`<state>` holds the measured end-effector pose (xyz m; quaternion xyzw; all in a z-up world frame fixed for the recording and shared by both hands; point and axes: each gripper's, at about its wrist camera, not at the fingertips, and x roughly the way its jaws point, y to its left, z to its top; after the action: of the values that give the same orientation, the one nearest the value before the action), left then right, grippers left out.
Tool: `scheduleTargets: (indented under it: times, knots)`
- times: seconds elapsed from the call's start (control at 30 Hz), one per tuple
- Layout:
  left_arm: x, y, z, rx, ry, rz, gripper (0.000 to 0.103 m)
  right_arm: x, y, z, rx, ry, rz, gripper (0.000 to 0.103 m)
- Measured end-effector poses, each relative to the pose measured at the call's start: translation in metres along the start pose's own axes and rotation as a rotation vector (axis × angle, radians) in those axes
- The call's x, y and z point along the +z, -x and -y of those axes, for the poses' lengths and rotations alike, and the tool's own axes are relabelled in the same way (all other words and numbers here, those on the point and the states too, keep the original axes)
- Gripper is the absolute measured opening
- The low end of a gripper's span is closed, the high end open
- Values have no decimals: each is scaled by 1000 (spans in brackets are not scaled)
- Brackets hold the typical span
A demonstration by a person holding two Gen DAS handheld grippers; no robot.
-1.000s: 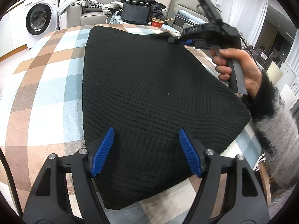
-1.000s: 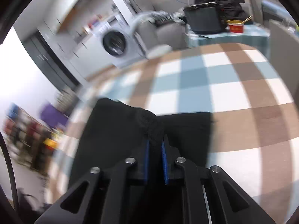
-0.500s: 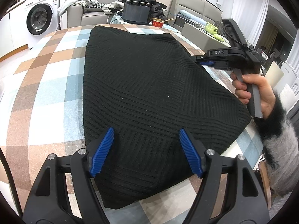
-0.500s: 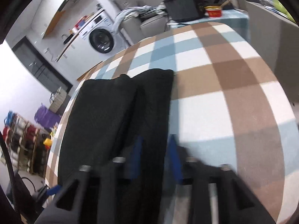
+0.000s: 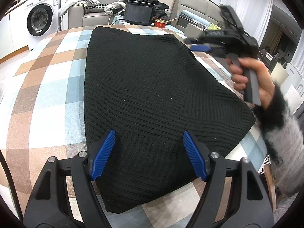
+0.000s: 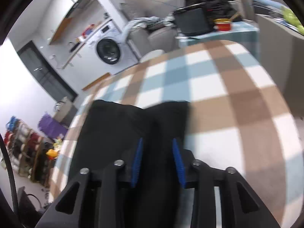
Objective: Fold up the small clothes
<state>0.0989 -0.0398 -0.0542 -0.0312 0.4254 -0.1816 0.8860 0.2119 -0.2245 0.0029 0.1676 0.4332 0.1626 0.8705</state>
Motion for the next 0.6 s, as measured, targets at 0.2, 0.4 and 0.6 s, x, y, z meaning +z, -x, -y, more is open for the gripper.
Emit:
scheduleTargets:
  times: [0.2, 0.4, 0.6]
  knots:
    - [0, 0, 0, -4, -3, 2, 72, 23, -45, -6, 6, -24, -40, 15]
    - [-1, 1, 1, -6, -6, 4, 73, 25, -51, -15, -89, 79, -4, 13]
    - [-1, 1, -1, 3, -3, 5, 73, 1, -16, -20, -30, 85, -41, 28]
